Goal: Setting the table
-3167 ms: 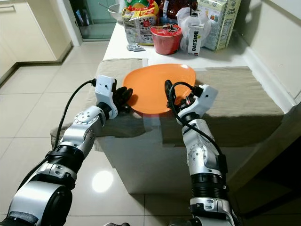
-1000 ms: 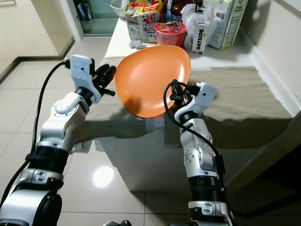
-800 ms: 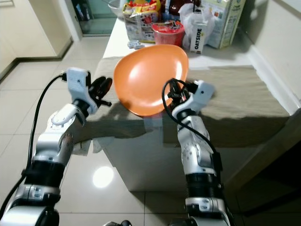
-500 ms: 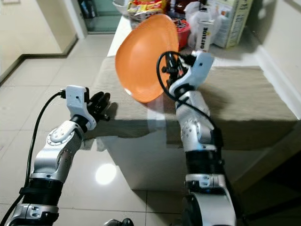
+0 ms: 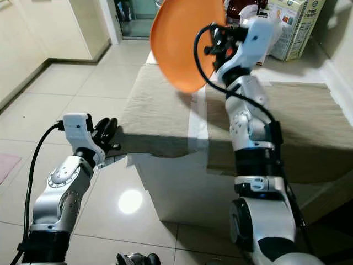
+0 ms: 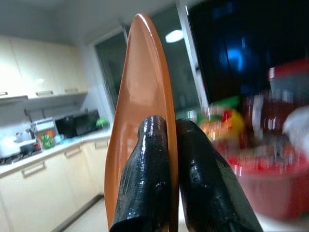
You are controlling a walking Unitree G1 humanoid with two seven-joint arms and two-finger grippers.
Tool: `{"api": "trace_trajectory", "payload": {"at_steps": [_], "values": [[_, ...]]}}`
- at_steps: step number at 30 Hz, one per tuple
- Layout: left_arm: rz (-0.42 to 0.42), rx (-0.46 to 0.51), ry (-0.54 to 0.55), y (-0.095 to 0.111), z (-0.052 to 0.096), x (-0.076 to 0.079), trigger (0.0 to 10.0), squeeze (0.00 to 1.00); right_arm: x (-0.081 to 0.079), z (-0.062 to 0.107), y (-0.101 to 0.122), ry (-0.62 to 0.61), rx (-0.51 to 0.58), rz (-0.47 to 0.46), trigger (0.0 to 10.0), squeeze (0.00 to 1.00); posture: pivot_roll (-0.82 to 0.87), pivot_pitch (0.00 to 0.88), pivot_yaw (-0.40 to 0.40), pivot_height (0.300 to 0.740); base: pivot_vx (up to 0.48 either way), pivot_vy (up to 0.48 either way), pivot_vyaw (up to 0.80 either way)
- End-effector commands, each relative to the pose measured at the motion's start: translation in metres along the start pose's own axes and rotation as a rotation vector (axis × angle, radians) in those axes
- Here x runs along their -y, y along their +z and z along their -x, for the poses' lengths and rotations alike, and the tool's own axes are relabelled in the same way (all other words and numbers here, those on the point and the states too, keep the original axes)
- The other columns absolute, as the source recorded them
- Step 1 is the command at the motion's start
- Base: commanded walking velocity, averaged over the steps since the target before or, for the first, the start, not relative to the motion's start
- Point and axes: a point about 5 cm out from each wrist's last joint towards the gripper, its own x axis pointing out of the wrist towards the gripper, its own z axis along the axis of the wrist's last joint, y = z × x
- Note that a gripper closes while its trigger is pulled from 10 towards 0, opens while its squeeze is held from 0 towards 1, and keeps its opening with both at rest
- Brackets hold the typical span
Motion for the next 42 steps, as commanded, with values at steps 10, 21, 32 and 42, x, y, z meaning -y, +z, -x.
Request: {"api": "trace_trajectory", "payload": {"at_steps": [10,21,32,42], "values": [[0.023,-0.016,0.01,-0.004,0.008,0.005,10.0,0.0,0.014,-0.008,0.021,-0.013,0.083,0.094,0.0,0.0,-0.25,0.0,0.122,0.74,0.0,0.0,0.0],[0.039,-0.019,0.008,-0.006,0.012,0.006,10.0,0.0,0.025,-0.005,0.023,-0.042,0.094,0.126,0.0,0.0,-0.26,0.0,0.13,0.74,0.0,0.0,0.0],[0.055,0.008,0.007,0.0,0.013,0.006,10.0,0.0,0.029,-0.004,0.019,-0.055,0.09,0.125,0.0,0.0,-0.26,0.0,0.129,0.74,-0.16,0.0,0.0],[0.061,0.021,-0.005,0.004,0.011,0.005,10.0,0.0,0.026,0.002,0.006,-0.054,0.059,0.11,0.0,0.0,-0.26,0.0,0.135,0.74,-0.059,0.0,0.0]]}}
